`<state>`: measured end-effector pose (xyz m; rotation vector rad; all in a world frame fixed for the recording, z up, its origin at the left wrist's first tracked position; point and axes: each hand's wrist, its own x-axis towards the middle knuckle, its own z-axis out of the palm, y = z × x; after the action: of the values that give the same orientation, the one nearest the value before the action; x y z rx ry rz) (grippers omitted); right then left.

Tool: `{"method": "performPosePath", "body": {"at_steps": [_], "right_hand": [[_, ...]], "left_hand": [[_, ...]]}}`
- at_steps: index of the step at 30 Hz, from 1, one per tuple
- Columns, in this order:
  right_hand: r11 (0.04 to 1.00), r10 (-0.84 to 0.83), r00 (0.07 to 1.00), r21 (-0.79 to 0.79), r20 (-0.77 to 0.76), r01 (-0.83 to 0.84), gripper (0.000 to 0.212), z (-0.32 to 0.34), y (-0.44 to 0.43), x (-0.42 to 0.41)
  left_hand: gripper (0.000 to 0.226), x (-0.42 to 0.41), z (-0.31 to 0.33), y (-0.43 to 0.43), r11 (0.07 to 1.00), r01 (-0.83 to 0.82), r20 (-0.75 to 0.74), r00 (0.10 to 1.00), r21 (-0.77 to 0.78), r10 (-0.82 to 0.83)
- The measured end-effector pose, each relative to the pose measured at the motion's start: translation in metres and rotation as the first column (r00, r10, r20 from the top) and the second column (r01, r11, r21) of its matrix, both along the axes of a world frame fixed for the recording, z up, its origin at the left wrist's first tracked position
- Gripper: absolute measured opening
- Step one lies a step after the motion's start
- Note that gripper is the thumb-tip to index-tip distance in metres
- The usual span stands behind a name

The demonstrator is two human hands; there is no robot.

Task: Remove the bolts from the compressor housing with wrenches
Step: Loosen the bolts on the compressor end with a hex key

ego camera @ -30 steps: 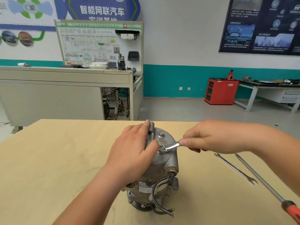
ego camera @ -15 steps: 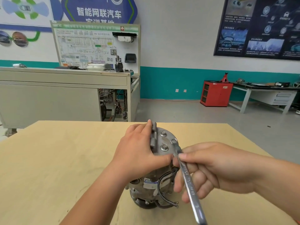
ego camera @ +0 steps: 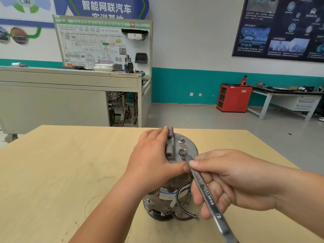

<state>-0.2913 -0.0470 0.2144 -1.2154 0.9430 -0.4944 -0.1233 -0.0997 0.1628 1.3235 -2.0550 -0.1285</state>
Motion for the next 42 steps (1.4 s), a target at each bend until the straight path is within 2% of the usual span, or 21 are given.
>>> {"method": "performPosePath", "body": {"at_steps": [8,14,16,19,21,23,24,26,27,28,29,30,31,34,38,42], "right_hand": [[1.0,-0.025,0.99,-0.013,-0.137,0.023,0.029,0.004,-0.004,-0.015],[0.989,0.084,0.91,-0.079,-0.407,-0.127,0.029,0.015,-0.02,-0.026],[0.975,0.147,0.866,-0.079,-0.477,-0.209,0.032,0.019,-0.026,-0.028],[0.954,0.215,0.809,-0.061,-0.547,-0.294,0.033,0.027,-0.034,-0.033],[0.95,0.218,0.808,-0.07,-0.548,-0.304,0.037,0.027,-0.043,-0.04],[0.957,0.21,0.868,-0.087,-0.45,-0.276,0.042,0.023,-0.053,-0.052],[0.965,0.203,0.917,-0.091,-0.343,-0.247,0.04,0.019,-0.057,-0.058],[0.98,0.186,0.983,-0.071,-0.011,-0.186,0.036,0.004,-0.062,-0.071],[0.984,0.178,0.965,-0.044,0.193,-0.173,0.034,-0.007,-0.064,-0.077],[0.98,0.19,0.895,-0.017,0.404,-0.201,0.03,-0.019,-0.065,-0.081],[0.966,0.215,0.777,-0.011,0.591,-0.259,0.029,-0.033,-0.065,-0.083],[0.953,0.226,0.651,-0.028,0.725,-0.3,0.033,-0.046,-0.064,-0.081],[0.96,0.192,0.574,-0.031,0.796,-0.278,0.038,-0.057,-0.062,-0.079],[0.998,0.034,0.533,0.001,0.846,-0.064,0.036,-0.077,-0.061,-0.066],[0.942,-0.161,0.737,-0.119,0.657,0.313,0.027,-0.066,-0.076,-0.054],[0.849,-0.375,0.833,-0.212,0.406,0.485,0.03,-0.043,-0.107,-0.029]], "left_hand": [[0.115,-0.002,-0.003,0.002,0.999,-0.03,-0.021,0.999,-0.025,0.029],[0.11,-0.002,-0.004,0.003,0.998,-0.047,-0.018,0.999,-0.045,0.046],[0.098,0.0,-0.005,0.004,0.999,0.005,-0.044,0.999,-0.042,-0.007],[0.056,0.004,-0.003,0.009,0.99,0.139,-0.164,0.977,-0.005,-0.138],[0.033,0.005,-0.002,0.009,0.983,0.181,-0.178,0.968,0.003,-0.177],[0.026,0.006,-0.002,0.01,0.983,0.185,-0.175,0.968,0.009,-0.18],[0.026,0.006,-0.001,0.01,0.983,0.182,-0.173,0.969,0.013,-0.177],[0.026,0.005,-0.001,0.009,0.984,0.176,-0.165,0.971,0.018,-0.171],[0.027,0.005,-0.001,0.009,0.985,0.174,-0.162,0.972,0.02,-0.168],[0.028,0.006,-0.001,0.009,0.985,0.171,-0.161,0.973,0.021,-0.166],[0.028,0.006,-0.001,0.009,0.985,0.169,-0.162,0.973,0.022,-0.163],[0.028,0.006,-0.001,0.009,0.986,0.168,-0.161,0.974,0.022,-0.162],[0.028,0.006,0.0,0.009,0.986,0.166,-0.159,0.974,0.023,-0.16],[0.026,0.005,0.001,0.01,0.986,0.162,-0.149,0.976,0.026,-0.156],[0.028,0.005,0.003,0.011,0.984,0.171,-0.145,0.976,0.045,-0.163],[0.046,0.004,0.002,0.011,0.984,0.17,-0.154,0.975,0.048,-0.161]]}}
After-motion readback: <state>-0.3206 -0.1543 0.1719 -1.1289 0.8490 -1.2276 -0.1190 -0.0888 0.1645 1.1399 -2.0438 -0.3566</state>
